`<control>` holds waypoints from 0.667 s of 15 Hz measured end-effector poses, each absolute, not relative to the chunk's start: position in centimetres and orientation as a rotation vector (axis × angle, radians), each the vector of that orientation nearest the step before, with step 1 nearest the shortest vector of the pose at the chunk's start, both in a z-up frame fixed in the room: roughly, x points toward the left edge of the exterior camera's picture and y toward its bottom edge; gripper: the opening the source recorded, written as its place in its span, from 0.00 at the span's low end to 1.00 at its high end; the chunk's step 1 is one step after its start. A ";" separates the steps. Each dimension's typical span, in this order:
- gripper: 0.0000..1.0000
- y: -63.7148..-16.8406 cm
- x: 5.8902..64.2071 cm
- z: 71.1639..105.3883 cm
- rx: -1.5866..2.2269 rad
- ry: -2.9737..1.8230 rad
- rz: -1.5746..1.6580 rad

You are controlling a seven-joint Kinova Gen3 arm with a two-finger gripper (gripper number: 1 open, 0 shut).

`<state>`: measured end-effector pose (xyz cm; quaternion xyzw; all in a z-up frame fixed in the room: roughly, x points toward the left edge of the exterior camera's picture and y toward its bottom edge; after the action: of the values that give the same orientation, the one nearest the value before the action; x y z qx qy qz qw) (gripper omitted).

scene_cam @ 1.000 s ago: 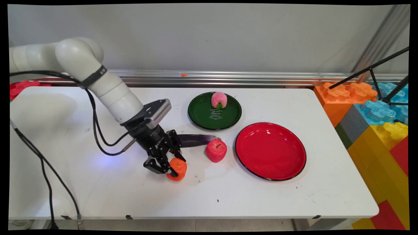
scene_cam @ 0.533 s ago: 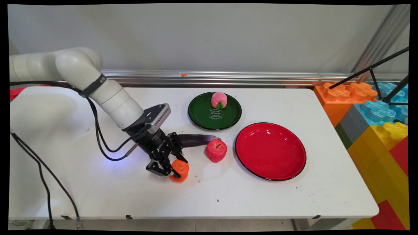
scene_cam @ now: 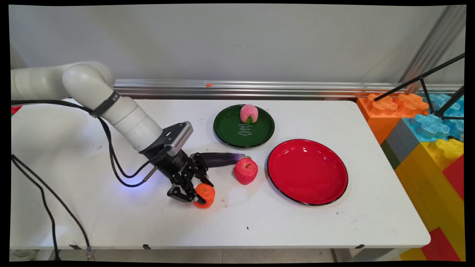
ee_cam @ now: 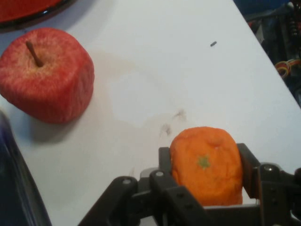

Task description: Place the picked object on the table

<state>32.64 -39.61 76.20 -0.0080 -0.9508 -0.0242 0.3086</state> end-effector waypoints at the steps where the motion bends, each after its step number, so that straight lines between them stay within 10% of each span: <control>1: 0.00 -39.6 32.7 76.1 -0.019 -2.513 -0.063; 7: 0.00 -39.3 32.9 75.6 -0.008 -2.513 -0.062; 8: 1.00 -39.2 32.9 75.6 -0.008 -2.513 -0.065; 10: 1.00 -39.1 33.0 75.5 -0.009 -2.514 -0.068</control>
<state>32.95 -39.08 75.48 -0.0033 -0.9510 -0.0258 0.3081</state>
